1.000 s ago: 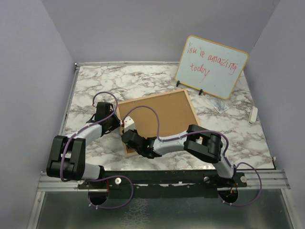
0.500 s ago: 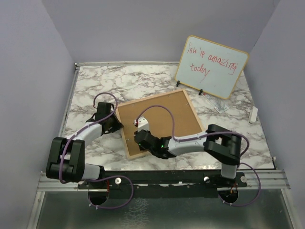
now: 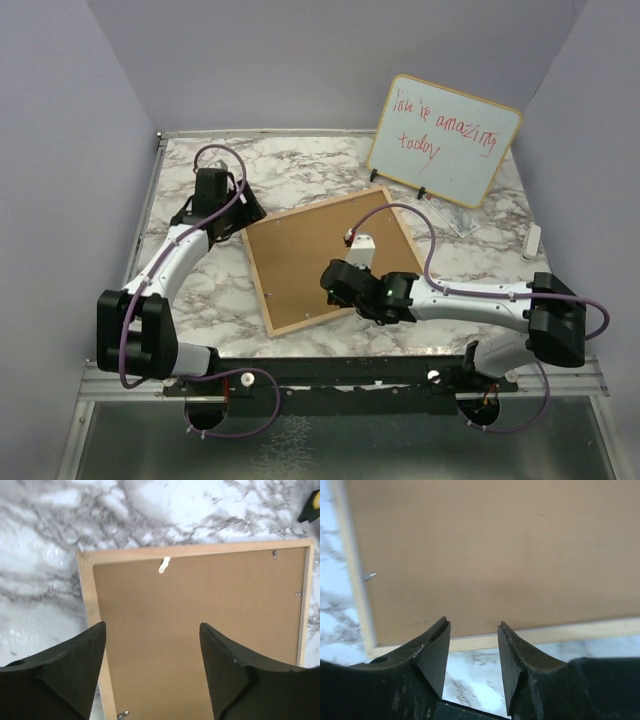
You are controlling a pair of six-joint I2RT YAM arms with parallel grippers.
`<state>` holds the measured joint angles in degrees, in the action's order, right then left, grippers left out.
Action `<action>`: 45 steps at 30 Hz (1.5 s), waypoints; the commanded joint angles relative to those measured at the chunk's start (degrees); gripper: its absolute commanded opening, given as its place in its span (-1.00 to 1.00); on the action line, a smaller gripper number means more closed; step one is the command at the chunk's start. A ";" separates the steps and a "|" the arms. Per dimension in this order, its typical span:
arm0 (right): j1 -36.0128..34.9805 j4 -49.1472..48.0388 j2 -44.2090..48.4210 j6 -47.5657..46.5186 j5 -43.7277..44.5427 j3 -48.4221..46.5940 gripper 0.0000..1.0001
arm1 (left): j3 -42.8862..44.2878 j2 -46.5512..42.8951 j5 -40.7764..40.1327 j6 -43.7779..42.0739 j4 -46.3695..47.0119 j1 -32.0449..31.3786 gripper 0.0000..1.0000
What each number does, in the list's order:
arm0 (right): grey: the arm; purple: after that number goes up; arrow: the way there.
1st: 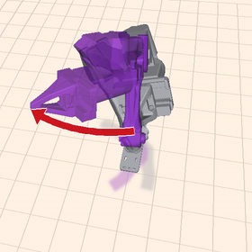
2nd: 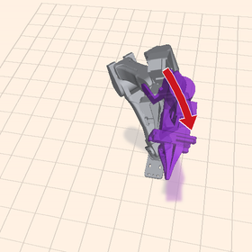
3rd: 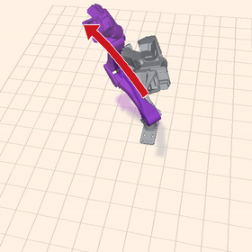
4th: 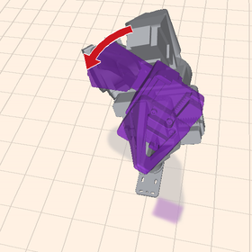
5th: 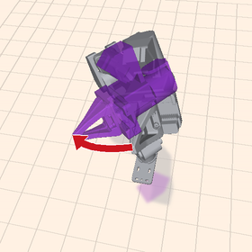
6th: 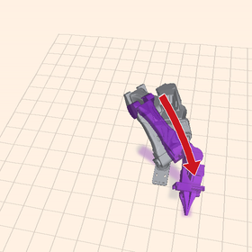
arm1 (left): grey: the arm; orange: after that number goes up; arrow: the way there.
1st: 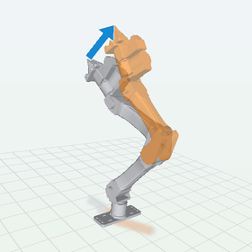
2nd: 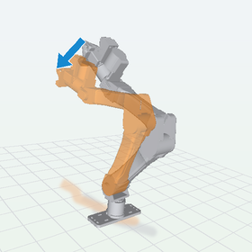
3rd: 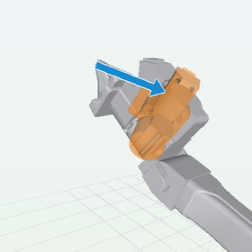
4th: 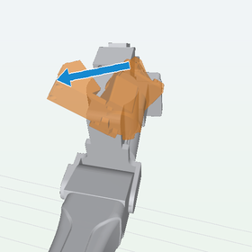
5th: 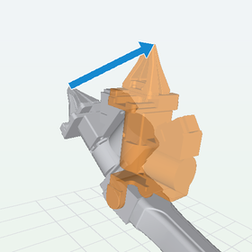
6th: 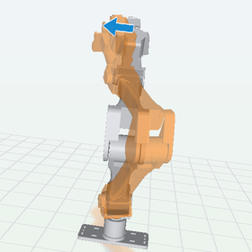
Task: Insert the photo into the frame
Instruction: Install the photo frame at the center of the board, then adjust the photo frame at the center of the board.
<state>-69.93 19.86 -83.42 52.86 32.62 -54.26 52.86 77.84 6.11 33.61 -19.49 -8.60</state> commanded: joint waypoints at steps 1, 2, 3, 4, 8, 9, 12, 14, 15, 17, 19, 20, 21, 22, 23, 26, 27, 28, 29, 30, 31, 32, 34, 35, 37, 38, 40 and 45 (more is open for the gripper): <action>4.97 19.08 4.19 14.30 0.21 1.48 -0.02 | 7.60 5.83 -0.01 -7.64 -0.40 -0.22 0.56; 6.25 21.28 5.63 16.44 0.18 1.98 0.00 | 9.27 7.73 0.50 -8.52 -0.15 -0.38 0.59; 7.39 23.33 7.14 18.94 0.82 2.83 0.03 | 10.87 10.24 1.11 -9.34 0.49 -0.64 0.60; 8.50 24.52 9.14 20.54 1.23 4.05 0.18 | 12.18 11.63 1.54 -10.10 1.37 -0.88 0.62; 15.80 23.96 16.12 20.49 -2.62 9.17 0.54 | 21.63 22.18 2.55 -13.79 2.14 -3.05 0.68; 17.57 22.57 17.26 19.33 -4.26 10.45 0.60 | 24.26 25.20 2.91 -14.81 1.98 -3.94 0.68; 24.76 19.21 17.49 16.61 -12.05 12.90 0.69 | 31.96 33.27 4.33 -17.63 0.43 -5.34 0.69; 28.47 17.83 15.87 15.42 -16.25 12.85 0.71 | 35.66 36.79 4.58 -19.16 -0.24 -5.99 0.69; 29.81 17.39 14.91 15.23 -17.74 12.53 0.71 | 36.80 38.08 5.05 -20.13 -0.28 -6.19 0.70; 31.77 15.83 12.70 14.03 -21.27 11.61 0.70 | 38.47 40.34 5.88 -22.46 -0.49 -6.25 0.70; 33.00 14.71 10.48 13.46 -23.76 10.34 0.70 | 40.68 43.16 7.57 -25.20 -2.75 -6.06 0.68; 33.51 14.43 9.33 13.12 -24.96 9.53 0.69 | 41.65 44.44 8.81 -26.19 -4.10 -5.89 0.66; 33.84 14.73 8.27 12.81 -25.61 8.79 0.69 | 42.29 45.46 10.18 -26.66 -5.33 -5.76 0.64; 34.20 15.67 7.20 13.28 -25.86 8.16 0.69 | 42.60 46.24 11.07 -26.87 -6.21 -5.66 0.63; 34.72 16.37 6.27 13.65 -27.19 7.67 0.69 | 42.55 46.71 12.58 -26.91 -6.91 -5.56 0.62; 35.65 17.99 4.62 14.79 -29.48 6.89 0.69 | 41.23 46.51 16.98 -27.14 -8.68 -5.54 0.57; 35.73 18.12 4.58 14.86 -29.76 6.98 0.69 | 40.33 45.95 17.87 -26.92 -8.72 -5.47 0.54; 35.93 18.94 4.49 15.01 -29.88 6.81 0.69 | 39.34 45.38 18.64 -26.69 -8.73 -5.46 0.53; 36.00 19.48 4.48 14.92 -29.97 6.53 0.70 | 38.50 44.87 19.17 -26.48 -8.73 -5.46 0.49; 35.99 19.66 4.49 14.29 -29.94 6.47 0.69 | 37.67 44.42 19.41 -26.22 -8.73 -5.46 0.44; 35.98 20.05 4.49 14.13 -29.77 6.59 0.70 | 36.70 43.90 19.42 -26.03 -8.77 -5.46 0.40; 36.07 20.24 4.43 13.69 -29.73 6.81 0.70 | 35.71 43.25 19.32 -25.70 -8.81 -5.46 0.34; 36.08 19.77 4.21 12.17 -30.41 7.47 0.69 | 33.16 41.64 18.97 -25.03 -8.82 -5.46 0.22; 36.08 19.67 3.92 11.62 -30.75 7.76 0.69 | 31.79 40.50 18.38 -24.44 -8.82 -5.46 0.15; 36.09 19.44 3.10 10.34 -31.40 8.31 0.58 | 28.68 37.74 16.02 -23.27 -8.82 -5.46 0.06; 36.14 19.66 2.39 9.70 -31.67 8.33 0.52 | 26.93 36.32 14.80 -22.67 -8.82 -5.46 0.02; 36.93 20.79 0.69 8.17 -31.60 7.38 0.38 | 23.40 33.21 12.72 -21.97 -9.37 -5.48 -0.04; 37.50 20.42 -1.98 4.53 -31.33 4.64 0.29 | 15.59 27.30 7.69 -20.59 -12.86 -5.46 -0.13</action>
<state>-32.91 40.47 -82.65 61.36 1.34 -48.23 73.91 110.10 18.65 10.63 -25.85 -13.85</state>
